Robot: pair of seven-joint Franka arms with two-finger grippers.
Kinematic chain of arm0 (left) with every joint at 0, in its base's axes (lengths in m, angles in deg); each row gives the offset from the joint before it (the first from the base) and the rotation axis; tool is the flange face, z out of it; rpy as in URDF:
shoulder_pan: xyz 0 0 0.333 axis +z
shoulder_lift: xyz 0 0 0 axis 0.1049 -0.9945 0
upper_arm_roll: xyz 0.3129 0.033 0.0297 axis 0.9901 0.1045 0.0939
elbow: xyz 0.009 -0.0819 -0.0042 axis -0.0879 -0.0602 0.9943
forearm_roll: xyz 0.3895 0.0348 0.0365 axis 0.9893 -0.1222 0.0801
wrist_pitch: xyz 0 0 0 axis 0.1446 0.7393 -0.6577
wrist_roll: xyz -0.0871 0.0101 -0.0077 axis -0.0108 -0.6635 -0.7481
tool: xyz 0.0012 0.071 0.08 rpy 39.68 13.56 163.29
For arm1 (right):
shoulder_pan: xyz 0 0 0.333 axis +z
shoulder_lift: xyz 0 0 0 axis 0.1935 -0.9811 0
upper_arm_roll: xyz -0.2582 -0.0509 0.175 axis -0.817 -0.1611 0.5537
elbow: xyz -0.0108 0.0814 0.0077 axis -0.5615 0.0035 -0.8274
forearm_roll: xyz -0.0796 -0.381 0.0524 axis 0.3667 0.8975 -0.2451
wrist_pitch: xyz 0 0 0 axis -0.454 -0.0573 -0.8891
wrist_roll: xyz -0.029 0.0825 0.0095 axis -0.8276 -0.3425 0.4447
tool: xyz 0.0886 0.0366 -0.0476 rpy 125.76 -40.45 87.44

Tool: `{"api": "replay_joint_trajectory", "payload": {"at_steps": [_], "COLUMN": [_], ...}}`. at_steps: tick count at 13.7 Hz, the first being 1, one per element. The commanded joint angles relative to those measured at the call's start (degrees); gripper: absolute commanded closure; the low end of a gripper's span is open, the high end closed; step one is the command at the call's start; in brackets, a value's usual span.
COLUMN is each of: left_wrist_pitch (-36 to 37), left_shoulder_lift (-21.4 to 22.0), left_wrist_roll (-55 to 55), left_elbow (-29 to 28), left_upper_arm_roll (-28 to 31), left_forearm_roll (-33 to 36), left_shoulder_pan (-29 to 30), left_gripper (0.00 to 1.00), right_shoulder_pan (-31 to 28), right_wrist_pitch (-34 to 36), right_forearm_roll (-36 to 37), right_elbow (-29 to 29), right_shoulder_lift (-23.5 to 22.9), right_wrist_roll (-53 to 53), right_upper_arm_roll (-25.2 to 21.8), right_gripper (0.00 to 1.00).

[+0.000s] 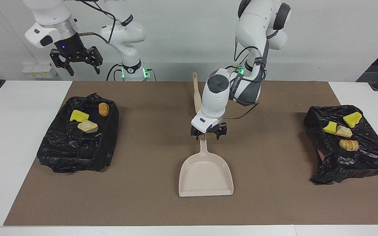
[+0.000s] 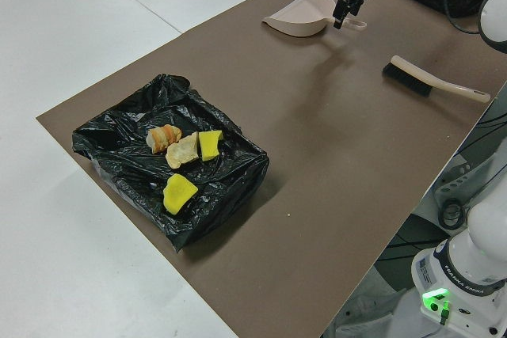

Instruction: Sweep and dump trash in bin

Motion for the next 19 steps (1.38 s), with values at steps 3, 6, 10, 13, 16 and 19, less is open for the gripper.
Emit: {"api": "replay_joint_trajectory", "payload": {"at_steps": [3,6,10,13,16,19], "left_wrist_pitch": [7.22,14.62,25.25,30.09,34.66,34.68], "left_shoulder_lift": [17.69,24.82,31.33,30.21,26.96,29.13], "left_wrist_roll": [-14.45,-20.77,-32.73,-34.94,-34.95,-34.77], "left_elbow": [-10.59,-9.72,-6.47,-0.16,5.65,2.96], "left_upper_arm_roll": [0.63,0.72,0.72,0.90,1.25,0.99], "left_forearm_roll": [-0.03,0.06,0.14,4.26,4.54,4.19], "left_shoulder_pan": [9.10,15.08,22.64,23.71,24.06,24.24], "left_gripper": [0.00,0.00,0.00,0.00,0.00,0.00], "right_shoulder_pan": [-0.91,-0.91,-0.99,-0.99,-0.91,-0.99], "right_wrist_pitch": [0.58,0.40,0.40,0.40,0.40,0.40], "right_forearm_roll": [0.20,0.20,0.11,0.11,0.11,0.11], "right_elbow": [-3.25,-2.55,-1.84,-1.75,-1.75,-1.67], "right_shoulder_lift": [-2.38,-1.85,-1.32,-1.32,-1.32,-1.32], "right_wrist_roll": [1.79,1.44,1.53,1.61,1.61,1.70], "right_upper_arm_roll": [0.18,0.18,0.18,0.18,0.10,0.10], "right_gripper": [0.00,0.00,0.00,0.00,0.00,0.00]}}
